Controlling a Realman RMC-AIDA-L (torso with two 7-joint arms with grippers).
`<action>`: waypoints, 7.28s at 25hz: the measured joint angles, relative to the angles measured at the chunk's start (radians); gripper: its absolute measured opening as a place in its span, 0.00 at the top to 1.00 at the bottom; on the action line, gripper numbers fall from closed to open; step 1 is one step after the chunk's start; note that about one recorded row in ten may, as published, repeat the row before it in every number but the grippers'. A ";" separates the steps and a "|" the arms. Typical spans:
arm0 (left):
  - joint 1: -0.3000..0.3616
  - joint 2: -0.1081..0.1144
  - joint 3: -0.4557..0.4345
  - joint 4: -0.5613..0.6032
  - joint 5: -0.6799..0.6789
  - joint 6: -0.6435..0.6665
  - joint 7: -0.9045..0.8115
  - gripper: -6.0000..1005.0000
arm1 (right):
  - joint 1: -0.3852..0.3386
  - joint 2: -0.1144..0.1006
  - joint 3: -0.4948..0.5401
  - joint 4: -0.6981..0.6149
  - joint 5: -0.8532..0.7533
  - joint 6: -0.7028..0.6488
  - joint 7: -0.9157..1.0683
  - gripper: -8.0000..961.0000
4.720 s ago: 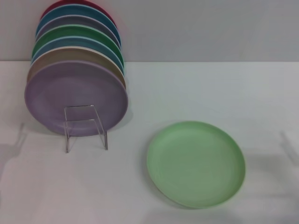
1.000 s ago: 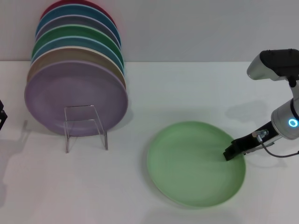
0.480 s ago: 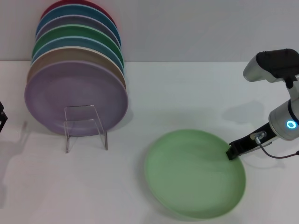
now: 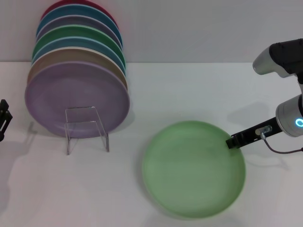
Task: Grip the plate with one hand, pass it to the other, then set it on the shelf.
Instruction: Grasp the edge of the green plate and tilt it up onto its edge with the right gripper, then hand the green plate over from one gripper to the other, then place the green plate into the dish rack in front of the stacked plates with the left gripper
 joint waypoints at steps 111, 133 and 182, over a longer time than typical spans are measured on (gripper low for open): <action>-0.013 0.015 0.007 -1.505 -0.190 -1.810 0.886 0.89 | -0.462 0.007 0.261 -0.257 1.284 -0.061 -1.292 0.76; 0.149 0.111 0.387 -1.152 0.174 -0.262 0.732 0.91 | -0.433 0.007 0.676 -0.530 1.282 0.183 -1.405 0.38; -0.202 0.168 0.245 0.136 0.205 0.501 0.168 0.90 | -0.427 0.005 0.639 -0.534 1.245 0.252 -1.409 0.38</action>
